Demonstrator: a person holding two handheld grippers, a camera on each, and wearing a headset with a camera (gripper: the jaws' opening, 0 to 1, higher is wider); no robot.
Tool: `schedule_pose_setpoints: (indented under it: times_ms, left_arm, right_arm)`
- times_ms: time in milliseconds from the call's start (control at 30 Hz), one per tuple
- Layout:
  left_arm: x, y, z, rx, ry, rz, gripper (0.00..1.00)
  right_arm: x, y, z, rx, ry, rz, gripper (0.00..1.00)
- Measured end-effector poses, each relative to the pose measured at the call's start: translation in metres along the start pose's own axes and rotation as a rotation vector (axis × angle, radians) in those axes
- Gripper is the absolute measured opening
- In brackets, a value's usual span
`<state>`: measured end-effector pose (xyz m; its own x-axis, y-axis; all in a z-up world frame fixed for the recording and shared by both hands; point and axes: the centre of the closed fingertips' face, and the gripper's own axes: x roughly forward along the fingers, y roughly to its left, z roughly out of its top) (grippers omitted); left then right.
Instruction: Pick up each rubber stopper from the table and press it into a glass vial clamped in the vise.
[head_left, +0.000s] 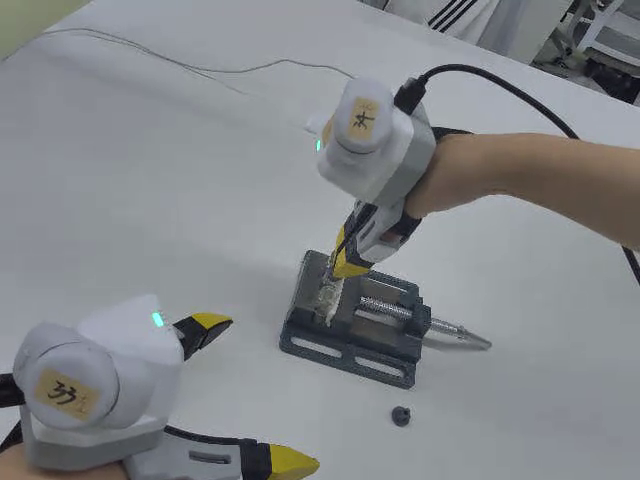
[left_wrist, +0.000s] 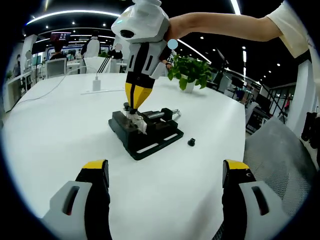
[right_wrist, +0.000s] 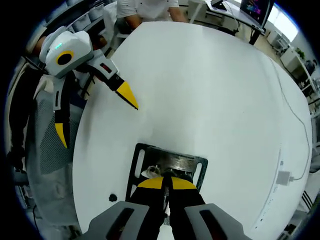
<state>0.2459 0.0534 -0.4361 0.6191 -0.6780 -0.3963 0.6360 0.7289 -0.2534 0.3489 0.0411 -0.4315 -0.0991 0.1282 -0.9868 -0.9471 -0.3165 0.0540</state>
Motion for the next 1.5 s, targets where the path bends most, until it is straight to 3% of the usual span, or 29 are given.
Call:
schedule_pose_setpoints:
  times_ms: [133, 300, 600, 900, 1200, 1333, 1433, 1500]
  left_arm:
    - [-0.003, 0.003, 0.006, 0.010, -0.003, -0.003, 0.93]
    - [-0.006, 0.011, 0.013, 0.010, -0.017, 0.017, 0.93]
    - [-0.005, 0.013, 0.015, 0.003, -0.029, 0.031, 0.93]
    - [-0.002, 0.010, 0.014, 0.002, -0.027, 0.024, 0.93]
    - [-0.001, 0.013, 0.014, -0.004, -0.027, 0.030, 0.93]
    - [0.000, 0.016, 0.015, -0.006, -0.025, 0.032, 0.93]
    - [0.000, 0.017, 0.016, -0.009, -0.030, 0.035, 0.93]
    - [0.000, 0.018, 0.016, -0.013, -0.031, 0.036, 0.93]
  right_arm:
    - [0.001, -0.004, -0.003, -0.036, 0.043, 0.015, 0.00]
    - [0.001, -0.006, -0.005, -0.026, 0.059, 0.027, 0.00]
    - [0.002, -0.006, -0.007, -0.020, 0.073, -0.014, 0.00]
    - [0.003, -0.007, -0.009, 0.032, 0.000, -0.039, 0.00]
    - [0.003, -0.008, -0.007, 0.082, -0.054, -0.048, 0.00]
    - [0.003, -0.008, -0.006, 0.073, -0.054, -0.049, 0.00]
    - [0.003, -0.009, -0.005, 0.138, -0.055, -0.049, 0.00]
    - [0.003, -0.010, -0.006, 0.131, -0.056, -0.048, 0.00]
